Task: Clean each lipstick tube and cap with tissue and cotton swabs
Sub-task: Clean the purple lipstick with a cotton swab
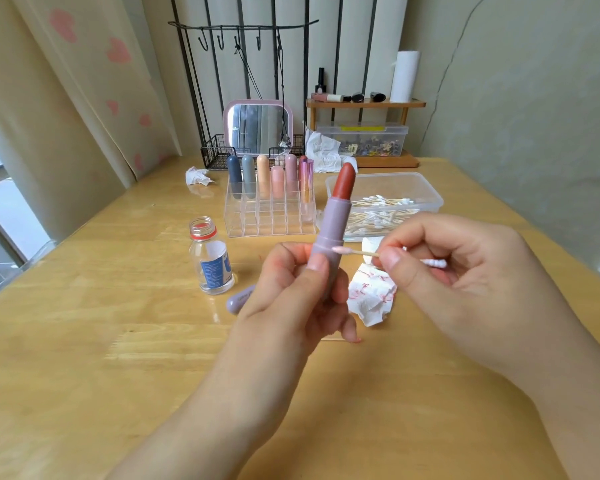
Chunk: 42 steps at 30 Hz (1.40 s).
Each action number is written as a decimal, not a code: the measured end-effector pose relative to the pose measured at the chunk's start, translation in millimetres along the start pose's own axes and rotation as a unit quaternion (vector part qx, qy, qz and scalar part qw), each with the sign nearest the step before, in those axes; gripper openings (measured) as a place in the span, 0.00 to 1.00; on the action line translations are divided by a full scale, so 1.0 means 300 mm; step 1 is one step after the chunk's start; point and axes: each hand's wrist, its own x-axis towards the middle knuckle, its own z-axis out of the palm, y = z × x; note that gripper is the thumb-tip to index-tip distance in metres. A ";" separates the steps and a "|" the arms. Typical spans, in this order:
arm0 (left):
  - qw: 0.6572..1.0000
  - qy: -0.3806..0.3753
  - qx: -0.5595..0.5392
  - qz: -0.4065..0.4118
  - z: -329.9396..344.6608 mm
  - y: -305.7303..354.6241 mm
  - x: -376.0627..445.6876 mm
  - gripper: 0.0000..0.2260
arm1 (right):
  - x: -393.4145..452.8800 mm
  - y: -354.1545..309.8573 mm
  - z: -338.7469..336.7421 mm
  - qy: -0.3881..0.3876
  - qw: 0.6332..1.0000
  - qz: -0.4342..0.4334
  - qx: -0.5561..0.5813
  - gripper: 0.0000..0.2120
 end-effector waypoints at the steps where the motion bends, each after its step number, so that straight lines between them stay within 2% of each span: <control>1: 1.000 -0.003 -0.012 0.002 0.000 -0.001 0.002 0.05 | -0.001 -0.003 0.005 -0.003 1.000 -0.001 0.009 0.08; 4: 1.000 -0.009 -0.002 0.011 0.000 -0.010 0.001 0.04 | -0.009 -0.014 0.027 -0.028 0.999 -0.017 0.044 0.07; 6: 1.000 -0.009 0.020 0.018 0.001 -0.012 -0.005 0.03 | -0.012 -0.020 0.030 -0.017 0.999 -0.040 0.008 0.08; 9: 0.997 -0.005 0.069 0.034 0.003 -0.010 -0.013 0.08 | -0.010 -0.020 0.011 0.017 0.996 -0.068 -0.059 0.07; 12: 0.993 0.016 0.106 0.053 0.009 0.000 -0.015 0.12 | -0.010 -0.019 0.002 0.019 0.994 -0.076 -0.071 0.07; 17: 0.978 0.076 0.169 0.093 0.007 0.002 -0.008 0.11 | -0.018 -0.023 0.027 0.013 0.993 -0.078 -0.088 0.07; 21: 0.964 0.090 0.219 0.121 -0.006 -0.008 -0.006 0.10 | -0.014 -0.022 0.023 0.017 0.994 -0.075 -0.079 0.07; 25: 0.958 0.087 0.237 0.133 -0.003 -0.006 -0.006 0.11 | -0.014 -0.027 0.010 0.018 0.996 -0.068 -0.047 0.07; 29: 0.946 0.094 0.272 0.152 -0.002 -0.004 -0.009 0.12 | -0.016 -0.025 0.033 -0.003 0.994 -0.082 -0.076 0.07; 33: 0.938 0.114 0.293 0.148 -0.003 -0.001 -0.013 0.12 | -0.014 -0.023 0.024 0.037 0.993 -0.083 -0.075 0.07; 38: 0.932 0.119 0.305 0.156 -0.002 0.001 -0.011 0.13 | -0.018 -0.024 0.024 0.012 0.992 -0.095 -0.087 0.07; 42: 0.931 0.123 0.306 0.160 -0.005 -0.002 -0.009 0.13 | -0.013 -0.020 0.027 0.042 0.992 -0.088 -0.080 0.07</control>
